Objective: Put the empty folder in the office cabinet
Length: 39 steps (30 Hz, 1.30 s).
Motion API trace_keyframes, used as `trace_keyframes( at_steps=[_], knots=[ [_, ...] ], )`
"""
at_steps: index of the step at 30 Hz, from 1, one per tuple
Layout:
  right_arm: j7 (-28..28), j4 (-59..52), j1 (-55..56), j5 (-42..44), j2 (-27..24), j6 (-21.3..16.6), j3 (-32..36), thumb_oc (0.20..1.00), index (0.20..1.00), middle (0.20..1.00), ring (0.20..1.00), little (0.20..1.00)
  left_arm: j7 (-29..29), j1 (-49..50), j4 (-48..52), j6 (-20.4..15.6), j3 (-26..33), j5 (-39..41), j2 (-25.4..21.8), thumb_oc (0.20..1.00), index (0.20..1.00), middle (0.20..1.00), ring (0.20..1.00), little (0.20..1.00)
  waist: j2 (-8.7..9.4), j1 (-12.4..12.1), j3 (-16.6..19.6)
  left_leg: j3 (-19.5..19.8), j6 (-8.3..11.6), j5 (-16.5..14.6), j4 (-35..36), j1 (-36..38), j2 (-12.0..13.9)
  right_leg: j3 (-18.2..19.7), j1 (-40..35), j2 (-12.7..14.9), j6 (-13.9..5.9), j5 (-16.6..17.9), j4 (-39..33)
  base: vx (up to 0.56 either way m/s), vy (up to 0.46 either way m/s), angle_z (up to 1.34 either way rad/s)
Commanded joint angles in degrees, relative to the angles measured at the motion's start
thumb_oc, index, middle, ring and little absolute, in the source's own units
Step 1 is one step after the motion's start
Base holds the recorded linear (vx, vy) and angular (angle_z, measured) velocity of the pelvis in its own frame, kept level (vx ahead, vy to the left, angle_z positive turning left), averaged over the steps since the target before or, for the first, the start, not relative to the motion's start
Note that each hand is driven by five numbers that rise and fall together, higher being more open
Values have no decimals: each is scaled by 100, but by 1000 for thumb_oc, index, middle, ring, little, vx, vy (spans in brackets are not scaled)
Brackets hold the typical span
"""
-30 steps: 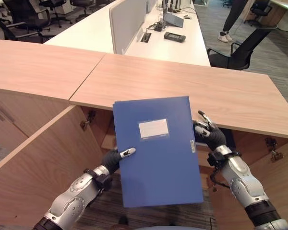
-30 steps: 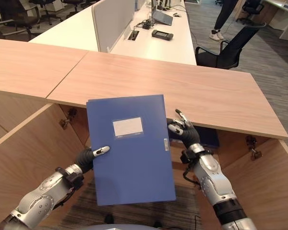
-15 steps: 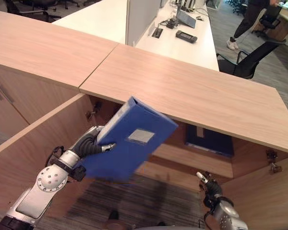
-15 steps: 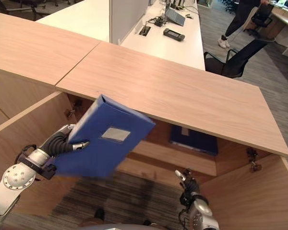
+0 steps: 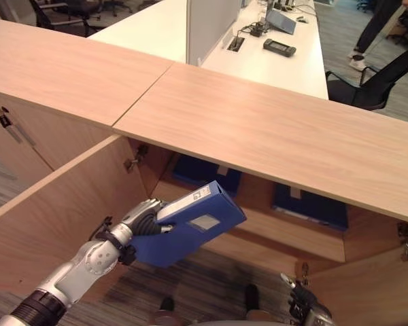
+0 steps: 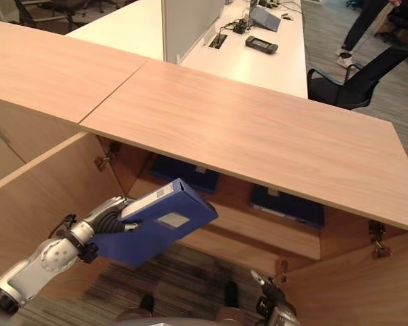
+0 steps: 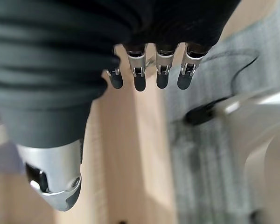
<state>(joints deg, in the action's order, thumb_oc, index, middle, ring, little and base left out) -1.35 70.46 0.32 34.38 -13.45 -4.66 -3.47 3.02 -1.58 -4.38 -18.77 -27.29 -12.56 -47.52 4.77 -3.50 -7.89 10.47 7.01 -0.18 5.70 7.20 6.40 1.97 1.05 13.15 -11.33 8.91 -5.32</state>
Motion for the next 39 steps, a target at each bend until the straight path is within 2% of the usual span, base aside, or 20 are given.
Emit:
trace_keyframes(
  at_steps=[1,3,5,9,11,13,15,18,19,20,21,22,23,24,29,32,34,36,37,39],
  knots=[
    [-148,68,-312,-789,-236,-25,95,1000,1000,1000,1000,1000,-113,-285,337,-437,-97,85,131,200,200,200,200,200,89,-14,185,-308,-169,-676,-94,323,-124,-389,352,306,-367,51,289,77,-193,23],
    [-136,168,-273,-904,-264,8,76,1000,1000,1000,1000,1000,-146,-228,300,-428,-133,119,199,200,200,200,200,200,50,5,231,-312,-122,-664,-76,330,-26,-402,291,269,-367,17,240,74,-163,3],
    [-168,414,-215,-1421,-322,71,-118,1000,1000,1000,1000,1000,-257,-38,-215,-245,-223,380,591,200,200,200,200,200,-72,65,304,-258,37,-554,-71,286,271,-515,160,91,-367,-169,158,76,-288,14],
    [-181,430,-139,-1673,-413,77,-251,1000,1000,1000,1000,1000,-340,89,-821,0,-191,851,1252,200,200,200,200,200,-301,170,371,-201,280,-269,-103,143,702,-807,-57,-266,-152,-543,51,38,-246,23],
    [-207,388,-141,-1773,-461,91,-314,1000,1000,1000,1000,1000,-410,127,-1058,146,-27,1320,1640,200,200,200,200,200,-392,191,337,-311,399,-64,-232,7,891,-985,-182,-388,-56,-718,32,11,-204,30],
    [-227,352,-145,-1866,-523,83,-350,1000,1000,1000,1000,1000,-480,107,-1331,296,135,1752,2011,200,200,200,200,200,-425,240,264,-541,396,151,-560,-164,967,-1153,-361,-441,43,-845,32,0,-133,9],
    [-225,282,-130,-1933,-562,116,-401,1000,1000,1000,1000,1000,-525,93,-1530,436,257,2163,2340,200,200,200,200,200,-406,277,145,-1010,366,371,-992,-333,1070,-1294,-574,-499,140,-1036,32,-1,-164,13],
    [-217,276,-36,-1890,-622,132,-297,1000,1000,1000,1000,1000,-624,23,-1831,590,364,2680,2752,200,200,200,200,200,-302,389,32,-2055,208,435,-1513,-586,1220,-1604,-774,-536,279,-1190,32,-25,-207,28],
    [-222,282,-26,-1873,-630,137,-271,1000,1000,1000,1000,1000,-649,4,-1892,621,382,2805,2827,200,200,200,200,200,-296,393,13,-2236,181,387,-1585,-671,1187,-1660,-805,-544,309,-1216,32,-8,-126,84],
    [-221,282,-29,-1873,-634,137,-269,1000,1000,1000,1000,1000,-653,-4,-1899,619,382,2810,2832,200,200,200,200,200,-299,394,14,-2232,176,371,-1610,-689,1186,-1661,-800,-540,306,-1217,32,4,-92,118],
    [-236,297,-6,-1808,-629,131,-199,1000,1000,1000,1000,1000,-671,-34,-2002,686,420,3018,2960,200,200,200,200,200,-283,383,6,-2446,111,292,-1614,-828,1080,-1771,-844,-540,337,-1254,32,37,-158,124],
    [-266,303,-2,-1645,-607,138,-91,1000,1000,1000,1000,1000,-700,-196,-2223,813,467,3581,3268,200,200,200,200,200,-213,370,-3,-2887,-73,164,-1582,-1123,677,-2042,-905,-557,419,-1273,32,38,-159,105],
    [-266,304,-4,-1645,-608,138,-90,1000,1000,1000,1000,1000,-701,-201,-2227,811,467,3583,3269,200,200,200,200,200,-212,373,-3,-2885,-77,160,-1584,-1126,672,-2045,-905,-553,416,-1274,32,63,-111,89],
    [-270,312,-33,-1609,-596,153,-89,1000,1000,1000,1000,1000,-716,-227,-2288,880,470,3755,3361,200,200,200,200,200,-219,354,3,-2987,-107,169,-1439,-1133,544,-2102,-902,-590,428,-1253,32,63,-2,92],
    [-279,184,-154,-1582,-348,160,-296,1000,1000,1000,1000,1000,-636,-254,-2372,987,612,4478,3574,200,200,200,200,200,-62,235,43,-2588,-111,140,-1067,-1000,309,-2178,-926,-681,416,-1210,32,107,-3,18],
    [-265,156,-156,-1589,-220,166,-396,1000,1000,1000,1000,1000,-628,-289,-2379,1003,651,4687,3607,200,200,200,200,200,30,201,94,-2585,-160,188,-891,-949,270,-2212,-933,-654,398,-1179,32,95,28,18],
    [-229,97,-144,-1694,-50,192,-590,1000,1000,1000,1000,1000,-557,-309,-2360,1030,739,4926,3671,200,200,200,200,200,138,170,147,-2547,-245,167,-601,-814,146,-2176,-962,-663,385,-1172,50,140,83,18],
    [-196,1,-121,-1791,86,238,-766,1000,1000,1000,1000,1000,-478,-423,-2303,1016,788,5289,3708,200,200,200,200,200,260,128,133,-2503,-329,97,-506,-730,42,-2146,-850,-612,362,-1260,476,74,81,5],
    [-196,1,-125,-1791,87,238,-764,1000,1000,1000,1000,1000,-478,-428,-2303,1016,788,5290,3707,200,200,200,200,200,260,127,148,-2506,-332,113,-508,-759,43,-2143,-819,-613,365,-1246,478,65,86,9],
    [-184,-6,-139,-1881,217,294,-851,1000,1000,1000,1000,1000,-355,-630,-2407,976,856,5688,3832,200,200,200,200,200,369,106,103,-2453,-427,2,-506,-687,-28,-2150,-641,-506,255,-1334,1067,66,96,5]
  ],
)
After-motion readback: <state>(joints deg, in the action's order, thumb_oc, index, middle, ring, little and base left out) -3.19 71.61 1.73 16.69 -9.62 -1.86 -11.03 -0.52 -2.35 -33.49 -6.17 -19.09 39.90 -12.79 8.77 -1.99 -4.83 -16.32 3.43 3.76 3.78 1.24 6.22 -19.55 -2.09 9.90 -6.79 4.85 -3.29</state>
